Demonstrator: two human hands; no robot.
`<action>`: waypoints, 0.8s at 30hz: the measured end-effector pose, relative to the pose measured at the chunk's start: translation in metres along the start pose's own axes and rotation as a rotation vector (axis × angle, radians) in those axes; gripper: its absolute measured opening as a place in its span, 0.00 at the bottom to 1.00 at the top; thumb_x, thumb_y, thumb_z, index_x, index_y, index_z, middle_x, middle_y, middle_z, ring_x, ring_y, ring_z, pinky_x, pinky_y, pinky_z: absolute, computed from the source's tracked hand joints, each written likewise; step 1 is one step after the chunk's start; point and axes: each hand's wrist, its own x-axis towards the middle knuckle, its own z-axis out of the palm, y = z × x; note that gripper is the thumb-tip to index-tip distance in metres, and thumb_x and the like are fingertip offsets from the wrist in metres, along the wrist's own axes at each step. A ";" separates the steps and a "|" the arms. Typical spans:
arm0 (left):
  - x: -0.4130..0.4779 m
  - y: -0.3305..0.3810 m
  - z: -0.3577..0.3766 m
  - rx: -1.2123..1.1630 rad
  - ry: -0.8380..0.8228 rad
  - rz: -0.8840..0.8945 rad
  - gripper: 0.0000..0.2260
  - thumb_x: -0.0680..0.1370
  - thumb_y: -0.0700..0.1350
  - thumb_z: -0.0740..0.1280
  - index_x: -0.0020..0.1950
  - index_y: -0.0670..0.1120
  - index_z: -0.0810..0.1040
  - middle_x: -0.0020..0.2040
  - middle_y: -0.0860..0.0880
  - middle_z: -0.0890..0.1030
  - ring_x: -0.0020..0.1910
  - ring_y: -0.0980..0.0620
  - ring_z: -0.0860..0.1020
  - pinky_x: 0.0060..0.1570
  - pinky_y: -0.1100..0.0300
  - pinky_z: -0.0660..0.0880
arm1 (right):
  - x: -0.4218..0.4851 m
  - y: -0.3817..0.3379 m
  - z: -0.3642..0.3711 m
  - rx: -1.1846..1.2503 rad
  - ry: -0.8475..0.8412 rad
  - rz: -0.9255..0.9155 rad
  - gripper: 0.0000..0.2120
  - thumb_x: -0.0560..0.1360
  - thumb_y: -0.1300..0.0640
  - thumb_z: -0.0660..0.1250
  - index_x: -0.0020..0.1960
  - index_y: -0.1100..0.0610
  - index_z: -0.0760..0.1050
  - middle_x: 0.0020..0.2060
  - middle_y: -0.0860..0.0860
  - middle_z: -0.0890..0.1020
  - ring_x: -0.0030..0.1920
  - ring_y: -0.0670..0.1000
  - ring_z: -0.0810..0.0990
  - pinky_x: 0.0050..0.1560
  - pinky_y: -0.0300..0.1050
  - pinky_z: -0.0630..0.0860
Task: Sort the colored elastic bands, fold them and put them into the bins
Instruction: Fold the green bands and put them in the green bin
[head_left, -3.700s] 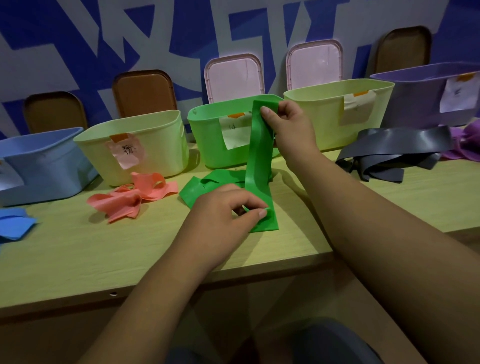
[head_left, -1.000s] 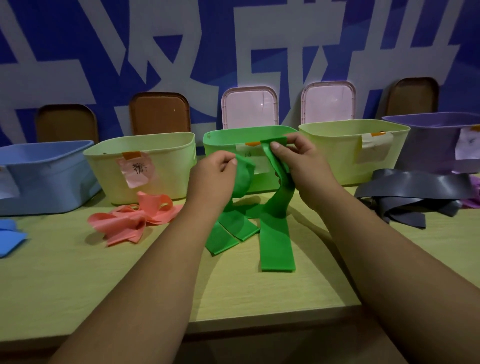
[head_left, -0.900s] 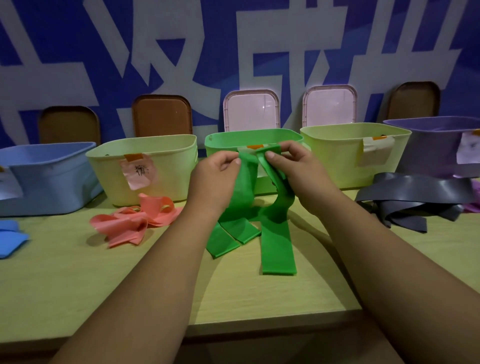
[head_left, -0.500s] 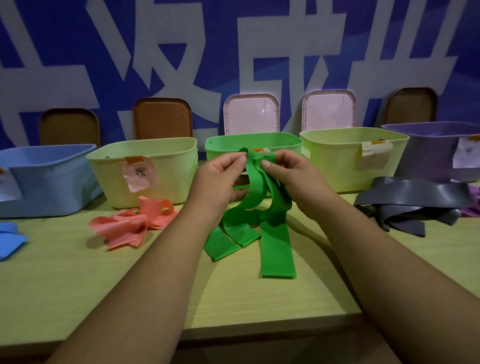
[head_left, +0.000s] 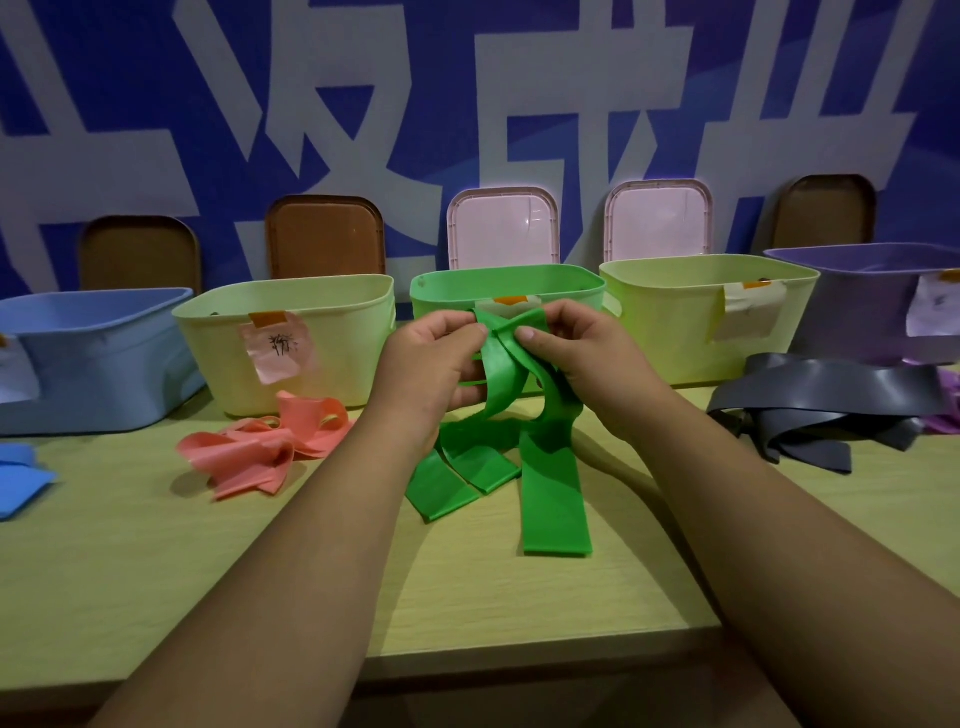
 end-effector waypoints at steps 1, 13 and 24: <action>0.000 0.000 0.000 0.001 0.003 -0.003 0.07 0.84 0.39 0.70 0.61 0.44 0.84 0.50 0.43 0.89 0.48 0.42 0.89 0.45 0.47 0.86 | 0.000 0.000 0.000 0.001 -0.004 0.000 0.07 0.81 0.59 0.74 0.58 0.60 0.83 0.44 0.52 0.88 0.43 0.49 0.86 0.44 0.43 0.82; -0.003 0.003 -0.001 -0.017 0.006 -0.062 0.07 0.83 0.40 0.70 0.60 0.42 0.83 0.49 0.42 0.89 0.46 0.43 0.89 0.39 0.52 0.85 | -0.001 0.000 0.000 0.014 -0.036 -0.004 0.07 0.82 0.60 0.73 0.59 0.62 0.83 0.42 0.50 0.88 0.42 0.47 0.86 0.43 0.41 0.81; -0.004 0.004 -0.001 -0.050 -0.004 -0.059 0.07 0.84 0.40 0.70 0.61 0.42 0.83 0.49 0.42 0.89 0.45 0.43 0.89 0.39 0.53 0.85 | 0.001 0.004 -0.001 -0.027 -0.016 0.012 0.05 0.81 0.57 0.74 0.56 0.57 0.84 0.42 0.52 0.87 0.41 0.49 0.85 0.44 0.45 0.80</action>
